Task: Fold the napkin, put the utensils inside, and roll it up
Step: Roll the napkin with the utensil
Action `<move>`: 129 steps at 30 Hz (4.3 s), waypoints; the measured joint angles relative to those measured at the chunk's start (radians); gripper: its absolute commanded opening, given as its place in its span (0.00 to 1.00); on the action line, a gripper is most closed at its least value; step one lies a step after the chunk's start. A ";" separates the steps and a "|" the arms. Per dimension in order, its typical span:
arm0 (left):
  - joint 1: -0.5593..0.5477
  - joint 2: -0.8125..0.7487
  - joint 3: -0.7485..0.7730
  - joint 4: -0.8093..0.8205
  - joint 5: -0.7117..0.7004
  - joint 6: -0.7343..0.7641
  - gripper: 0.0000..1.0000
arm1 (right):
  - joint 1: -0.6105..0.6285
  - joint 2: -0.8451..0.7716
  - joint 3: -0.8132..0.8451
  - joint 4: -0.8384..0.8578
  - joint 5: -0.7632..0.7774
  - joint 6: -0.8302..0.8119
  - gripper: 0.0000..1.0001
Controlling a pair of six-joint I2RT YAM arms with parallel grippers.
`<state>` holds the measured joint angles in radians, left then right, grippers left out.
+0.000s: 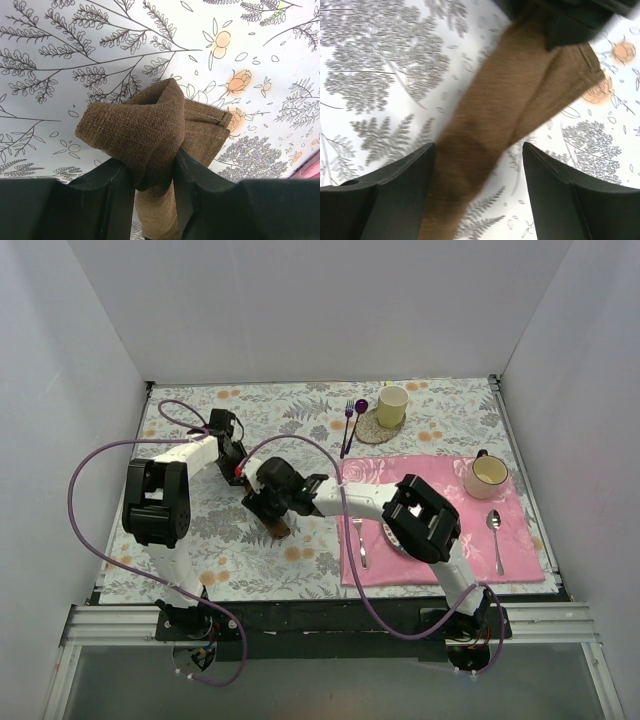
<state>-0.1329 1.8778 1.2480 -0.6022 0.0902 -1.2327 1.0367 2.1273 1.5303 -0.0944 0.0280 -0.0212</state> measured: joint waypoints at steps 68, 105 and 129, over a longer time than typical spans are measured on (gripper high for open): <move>-0.085 -0.179 -0.186 0.136 -0.020 -0.143 0.73 | -0.341 0.188 -0.253 0.767 -0.896 0.935 0.35; -0.087 0.032 0.035 0.050 -0.059 -0.064 0.18 | -0.042 -0.050 -0.028 -0.031 0.048 0.056 0.83; -0.085 0.048 0.057 0.029 -0.018 -0.039 0.51 | 0.020 -0.008 -0.067 0.029 0.089 0.050 0.34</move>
<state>-0.2180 1.9259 1.3048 -0.5735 0.0719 -1.2720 1.0565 2.1189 1.4631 -0.0650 0.1173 0.0288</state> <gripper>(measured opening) 0.286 0.427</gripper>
